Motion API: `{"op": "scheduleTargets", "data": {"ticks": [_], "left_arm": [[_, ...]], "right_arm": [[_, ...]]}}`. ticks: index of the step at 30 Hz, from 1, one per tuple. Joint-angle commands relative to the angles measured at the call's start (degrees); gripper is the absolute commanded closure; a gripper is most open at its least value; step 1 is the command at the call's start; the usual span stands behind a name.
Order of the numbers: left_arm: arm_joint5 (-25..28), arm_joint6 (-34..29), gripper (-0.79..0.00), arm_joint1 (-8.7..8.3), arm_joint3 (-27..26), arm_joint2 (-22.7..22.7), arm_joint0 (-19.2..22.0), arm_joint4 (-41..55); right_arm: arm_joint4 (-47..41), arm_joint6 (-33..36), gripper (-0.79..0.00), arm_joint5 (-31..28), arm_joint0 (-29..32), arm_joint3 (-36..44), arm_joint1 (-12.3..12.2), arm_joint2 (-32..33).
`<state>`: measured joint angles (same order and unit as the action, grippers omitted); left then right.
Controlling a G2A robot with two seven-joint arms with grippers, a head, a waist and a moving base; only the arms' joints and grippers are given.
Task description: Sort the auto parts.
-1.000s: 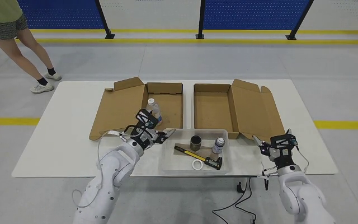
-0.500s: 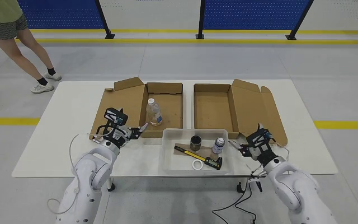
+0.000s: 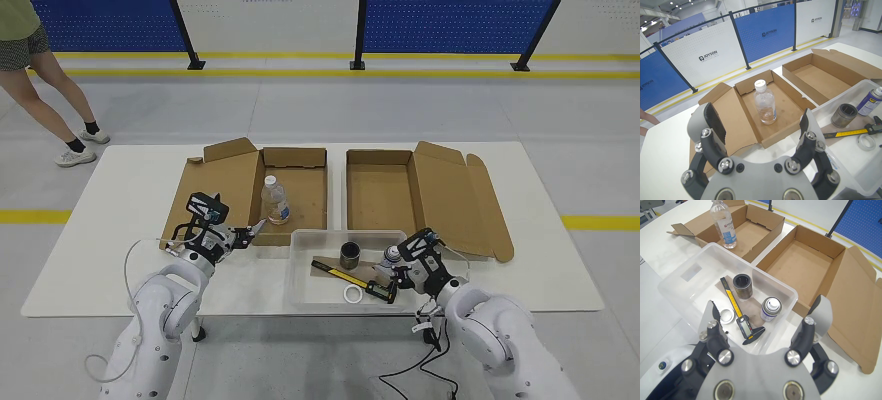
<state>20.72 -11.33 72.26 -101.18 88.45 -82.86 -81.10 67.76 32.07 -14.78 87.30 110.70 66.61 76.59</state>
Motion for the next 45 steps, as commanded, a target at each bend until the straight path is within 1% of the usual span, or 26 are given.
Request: {"op": "scheduleTargets", "data": {"ticks": [1,10,13,23,32,33,39,41,43,45], "left_arm": [[0.0,0.0,-0.785,0.00,0.0,0.0,0.0,0.0],[0.0,0.0,-0.785,0.00,0.0,0.0,0.0,0.0],[0.0,0.0,-0.785,0.00,0.0,0.0,0.0,0.0],[0.0,0.0,-0.785,0.00,0.0,0.0,0.0,0.0],[0.0,0.0,-0.785,0.00,0.0,0.0,0.0,0.0],[0.0,0.0,-0.785,0.00,0.0,0.0,0.0,0.0],[0.0,0.0,-0.785,0.00,0.0,0.0,0.0,0.0],[0.0,0.0,-0.785,0.00,0.0,0.0,0.0,0.0],[0.0,0.0,-0.785,0.00,0.0,0.0,0.0,0.0],[0.0,0.0,-0.785,0.00,0.0,0.0,0.0,0.0]], "right_arm": [[0.0,-0.1,-0.785,0.0,0.0,0.0,0.0,0.0],[0.4,-0.4,-0.785,-0.1,0.0,-0.1,0.0,-0.2],[1.3,0.4,-0.785,-0.5,-0.9,-0.6,0.1,-1.5],[2.9,3.7,-0.785,2.6,-4.2,-3.6,0.6,-5.0],[3.1,4.6,-0.785,2.5,-6.4,-6.3,0.9,-7.1],[3.2,4.7,-0.767,2.6,-6.5,-6.6,0.9,-7.3],[2.7,4.7,-0.763,3.1,-7.2,-7.7,1.2,-8.3],[2.5,4.7,-0.727,3.3,-7.4,-8.0,1.2,-8.4],[1.9,4.8,-0.730,3.6,-7.5,-8.4,1.3,-8.5],[1.8,4.8,-0.714,3.7,-7.6,-8.9,1.3,-8.6]]}}
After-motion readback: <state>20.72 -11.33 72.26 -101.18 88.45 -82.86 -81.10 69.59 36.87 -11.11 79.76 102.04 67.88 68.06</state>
